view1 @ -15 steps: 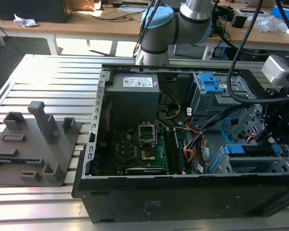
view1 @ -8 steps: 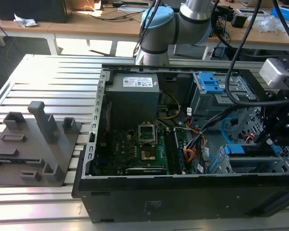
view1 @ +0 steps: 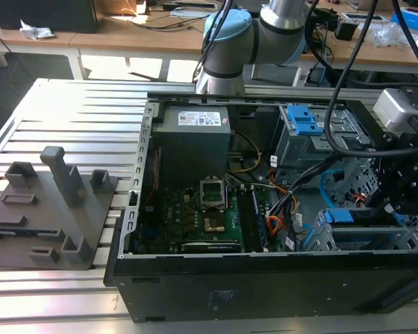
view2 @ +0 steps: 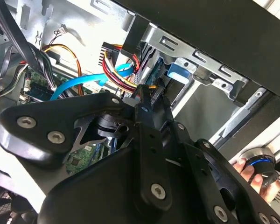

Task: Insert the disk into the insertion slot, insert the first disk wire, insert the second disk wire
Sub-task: 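Insert the first disk wire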

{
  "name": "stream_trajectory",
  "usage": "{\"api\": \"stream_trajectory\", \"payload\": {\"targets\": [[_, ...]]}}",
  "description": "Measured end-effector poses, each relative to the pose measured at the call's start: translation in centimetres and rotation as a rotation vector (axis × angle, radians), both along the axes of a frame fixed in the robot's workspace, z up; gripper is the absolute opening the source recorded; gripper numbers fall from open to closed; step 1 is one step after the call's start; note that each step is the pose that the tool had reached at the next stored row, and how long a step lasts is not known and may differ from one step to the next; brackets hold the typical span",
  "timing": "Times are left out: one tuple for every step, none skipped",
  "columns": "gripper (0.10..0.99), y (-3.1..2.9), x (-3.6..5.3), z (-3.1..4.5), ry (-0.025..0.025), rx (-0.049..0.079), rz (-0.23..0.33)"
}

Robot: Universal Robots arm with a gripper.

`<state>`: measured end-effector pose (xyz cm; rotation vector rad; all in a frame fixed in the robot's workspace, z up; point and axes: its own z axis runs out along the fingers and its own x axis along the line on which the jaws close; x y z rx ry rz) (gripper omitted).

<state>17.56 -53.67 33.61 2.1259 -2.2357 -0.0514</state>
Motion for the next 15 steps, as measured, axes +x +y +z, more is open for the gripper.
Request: {"api": "stream_trajectory", "payload": {"targets": [[0.247, 0.00, 0.00, 0.00, 0.0000, 0.000, 0.000], [0.247, 0.00, 0.00, 0.00, -0.0001, 0.000, 0.000], [0.247, -0.01, 0.00, 0.01, -0.0001, -0.001, 0.000], [0.247, -0.01, 0.00, 0.01, -0.0001, -0.001, 0.000], [0.247, 0.00, 0.00, 0.21, 0.0000, -0.002, 0.000], [0.247, -0.01, 0.00, 0.82, 0.0000, -0.002, 0.000], [0.247, 0.00, 0.00, 1.23, -0.0001, -0.002, 0.000], [0.247, 0.00, 0.00, 1.57, -0.0001, -0.003, 0.000], [0.247, 0.01, 0.00, 2.02, 0.0000, -0.003, 0.000], [0.247, 0.04, 0.00, 2.24, -0.0001, -0.003, 0.000], [0.235, 0.09, 0.00, 2.44, 0.0000, -0.003, 0.000], [0.235, 0.11, 0.00, 2.53, 0.0000, -0.003, 0.000], [0.169, 0.12, 0.00, 2.60, -0.0001, -0.003, 0.000], [0.169, 0.12, 0.00, 2.69, -0.0001, -0.003, 0.000], [0.106, 0.13, 0.00, 2.80, -0.0001, -0.003, 0.000]]}}
